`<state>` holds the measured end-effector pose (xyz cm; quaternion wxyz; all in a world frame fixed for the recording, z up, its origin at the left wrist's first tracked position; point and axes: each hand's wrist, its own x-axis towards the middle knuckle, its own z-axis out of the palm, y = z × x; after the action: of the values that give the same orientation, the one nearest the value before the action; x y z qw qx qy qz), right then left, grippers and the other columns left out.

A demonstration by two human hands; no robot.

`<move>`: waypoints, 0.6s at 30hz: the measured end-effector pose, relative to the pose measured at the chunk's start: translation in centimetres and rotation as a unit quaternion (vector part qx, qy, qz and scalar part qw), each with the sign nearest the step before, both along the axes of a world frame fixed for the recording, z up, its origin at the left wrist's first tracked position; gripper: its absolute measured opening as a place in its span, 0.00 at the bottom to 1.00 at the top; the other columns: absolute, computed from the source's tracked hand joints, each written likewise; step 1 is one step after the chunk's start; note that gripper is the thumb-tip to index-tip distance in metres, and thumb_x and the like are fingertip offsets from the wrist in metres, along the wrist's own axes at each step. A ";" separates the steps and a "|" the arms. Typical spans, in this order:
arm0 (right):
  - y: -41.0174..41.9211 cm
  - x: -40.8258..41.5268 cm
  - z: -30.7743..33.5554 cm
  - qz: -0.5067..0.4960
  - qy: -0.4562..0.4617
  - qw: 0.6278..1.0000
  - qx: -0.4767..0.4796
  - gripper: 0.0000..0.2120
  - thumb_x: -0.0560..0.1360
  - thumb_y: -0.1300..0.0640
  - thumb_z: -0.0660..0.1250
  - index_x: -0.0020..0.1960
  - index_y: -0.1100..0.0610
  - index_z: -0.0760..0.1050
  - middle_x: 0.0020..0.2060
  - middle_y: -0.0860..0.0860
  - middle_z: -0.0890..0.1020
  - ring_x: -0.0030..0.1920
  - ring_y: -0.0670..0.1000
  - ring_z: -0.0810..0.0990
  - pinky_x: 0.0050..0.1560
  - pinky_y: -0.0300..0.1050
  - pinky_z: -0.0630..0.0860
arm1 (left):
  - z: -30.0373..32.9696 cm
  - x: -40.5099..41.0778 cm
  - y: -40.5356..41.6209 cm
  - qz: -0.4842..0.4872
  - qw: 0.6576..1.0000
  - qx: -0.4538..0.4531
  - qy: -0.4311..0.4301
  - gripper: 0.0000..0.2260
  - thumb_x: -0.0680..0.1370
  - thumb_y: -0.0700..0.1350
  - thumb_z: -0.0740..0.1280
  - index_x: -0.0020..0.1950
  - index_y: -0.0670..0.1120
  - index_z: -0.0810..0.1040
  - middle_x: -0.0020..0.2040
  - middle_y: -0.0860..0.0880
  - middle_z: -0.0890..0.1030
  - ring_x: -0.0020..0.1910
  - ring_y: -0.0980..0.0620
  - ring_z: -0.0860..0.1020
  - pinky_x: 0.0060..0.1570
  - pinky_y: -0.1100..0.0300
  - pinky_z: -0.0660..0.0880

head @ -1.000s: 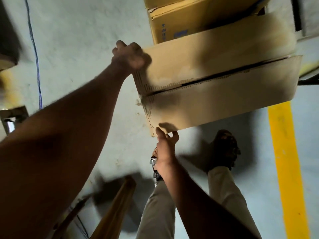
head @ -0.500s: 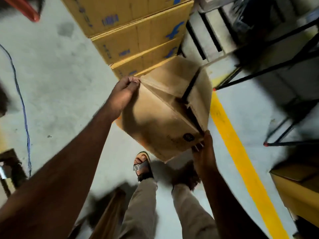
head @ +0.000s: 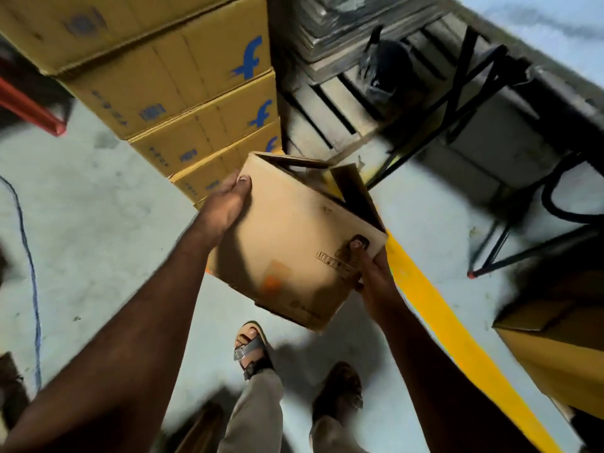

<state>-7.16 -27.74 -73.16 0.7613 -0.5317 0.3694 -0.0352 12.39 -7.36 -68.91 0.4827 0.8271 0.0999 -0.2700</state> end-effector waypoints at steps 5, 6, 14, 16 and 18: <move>-2.4 -1.7 10.1 0.035 -0.038 0.998 -0.048 0.24 0.76 0.51 0.68 0.71 0.52 0.69 0.61 0.53 0.82 0.61 0.55 0.80 0.61 0.56 0.77 | 11.4 -2.9 -0.4 -0.037 0.997 -0.036 -0.060 0.19 0.82 0.57 0.60 0.73 0.57 0.70 0.66 0.54 0.75 0.61 0.53 0.74 0.60 0.58 0.69; -3.2 -1.7 12.5 0.040 -0.051 0.996 -0.057 0.23 0.77 0.51 0.66 0.71 0.53 0.69 0.61 0.54 0.82 0.61 0.54 0.80 0.61 0.54 0.78 | 14.0 -3.2 -0.3 -0.044 0.995 -0.057 -0.071 0.18 0.82 0.57 0.61 0.72 0.56 0.73 0.65 0.53 0.77 0.60 0.53 0.77 0.59 0.58 0.72; -9.0 0.4 34.5 0.056 -0.121 0.987 -0.088 0.15 0.81 0.54 0.63 0.68 0.52 0.72 0.54 0.56 0.85 0.51 0.54 0.85 0.51 0.50 0.81 | 34.9 -6.9 -1.8 -0.019 0.977 -0.180 -0.109 0.14 0.80 0.56 0.63 0.65 0.58 0.76 0.59 0.54 0.83 0.59 0.50 0.81 0.55 0.55 0.76; -10.4 0.6 39.7 0.073 -0.144 0.981 -0.109 0.16 0.80 0.52 0.64 0.67 0.51 0.73 0.53 0.56 0.85 0.52 0.56 0.85 0.54 0.53 0.81 | 39.7 -7.9 -2.8 -0.029 0.970 -0.213 -0.116 0.14 0.81 0.52 0.63 0.68 0.58 0.73 0.58 0.50 0.84 0.56 0.48 0.82 0.54 0.52 0.77; -12.0 0.6 44.6 0.091 -0.164 0.972 -0.139 0.15 0.79 0.49 0.65 0.65 0.50 0.75 0.53 0.56 0.85 0.53 0.58 0.84 0.54 0.55 0.80 | 44.0 -8.8 -3.9 -0.040 0.959 -0.244 -0.136 0.16 0.82 0.49 0.63 0.69 0.59 0.71 0.57 0.49 0.84 0.54 0.47 0.83 0.55 0.49 0.77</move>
<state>-6.51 -39.72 -28.55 0.7301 -0.6508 0.1808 -0.1037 3.55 -11.26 -24.86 0.6673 0.7168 -0.0688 -0.1900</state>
